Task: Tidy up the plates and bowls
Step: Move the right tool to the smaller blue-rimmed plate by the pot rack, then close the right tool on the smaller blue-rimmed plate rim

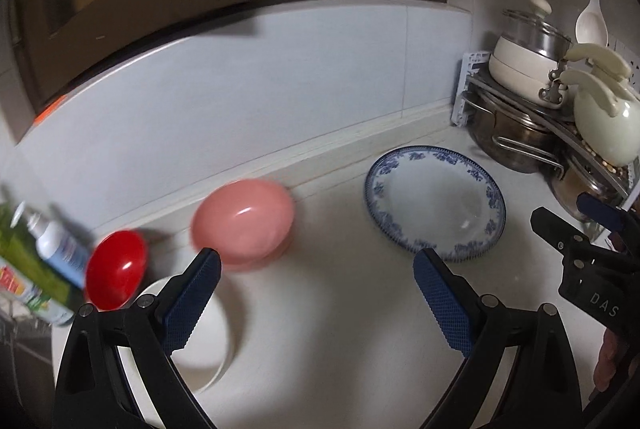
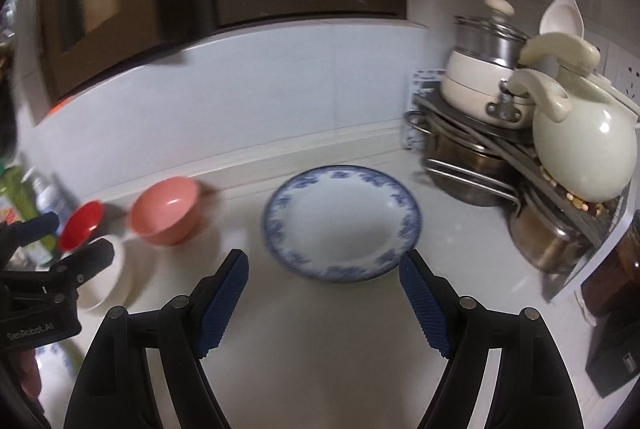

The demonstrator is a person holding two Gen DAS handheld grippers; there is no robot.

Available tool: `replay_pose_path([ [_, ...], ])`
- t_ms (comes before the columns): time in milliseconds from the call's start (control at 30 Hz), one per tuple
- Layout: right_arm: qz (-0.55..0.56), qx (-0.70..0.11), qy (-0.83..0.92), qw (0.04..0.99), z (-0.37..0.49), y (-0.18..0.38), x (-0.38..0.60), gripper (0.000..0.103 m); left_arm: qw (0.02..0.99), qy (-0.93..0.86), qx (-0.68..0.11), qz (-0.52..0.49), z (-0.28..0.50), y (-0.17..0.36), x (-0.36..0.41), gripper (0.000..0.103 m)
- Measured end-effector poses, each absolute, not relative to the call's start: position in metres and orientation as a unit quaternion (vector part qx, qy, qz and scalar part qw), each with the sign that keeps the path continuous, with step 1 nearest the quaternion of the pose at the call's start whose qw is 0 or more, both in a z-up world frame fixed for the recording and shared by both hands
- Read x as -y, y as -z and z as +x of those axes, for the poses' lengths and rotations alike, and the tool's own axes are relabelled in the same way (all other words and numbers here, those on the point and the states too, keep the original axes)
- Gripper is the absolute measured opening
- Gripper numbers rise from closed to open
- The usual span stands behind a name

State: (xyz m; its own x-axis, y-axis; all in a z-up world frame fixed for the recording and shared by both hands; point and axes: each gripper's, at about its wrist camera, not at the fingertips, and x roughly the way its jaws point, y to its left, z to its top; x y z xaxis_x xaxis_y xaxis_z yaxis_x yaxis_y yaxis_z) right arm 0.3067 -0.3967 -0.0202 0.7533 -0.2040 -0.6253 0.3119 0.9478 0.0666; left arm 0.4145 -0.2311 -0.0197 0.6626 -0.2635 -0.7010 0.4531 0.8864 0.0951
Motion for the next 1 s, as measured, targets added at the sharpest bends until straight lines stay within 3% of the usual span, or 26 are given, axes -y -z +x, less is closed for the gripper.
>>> replay_pose_path([
  [667,0.124,-0.396,0.213,0.884,0.402,0.112,0.517,0.078,0.874,0.193,-0.42,0.151,0.53,0.12,0.34,0.091],
  [933,0.137,-0.43,0.21,0.868,0.428,0.138,0.532,0.076,0.853,0.197,-0.463,0.134,0.554,0.149,0.348,0.076],
  [1000,0.138,-0.435,0.209,0.865,0.432,0.141,0.533,0.07,0.847,0.205,-0.474,0.124,0.556,0.154,0.348,0.071],
])
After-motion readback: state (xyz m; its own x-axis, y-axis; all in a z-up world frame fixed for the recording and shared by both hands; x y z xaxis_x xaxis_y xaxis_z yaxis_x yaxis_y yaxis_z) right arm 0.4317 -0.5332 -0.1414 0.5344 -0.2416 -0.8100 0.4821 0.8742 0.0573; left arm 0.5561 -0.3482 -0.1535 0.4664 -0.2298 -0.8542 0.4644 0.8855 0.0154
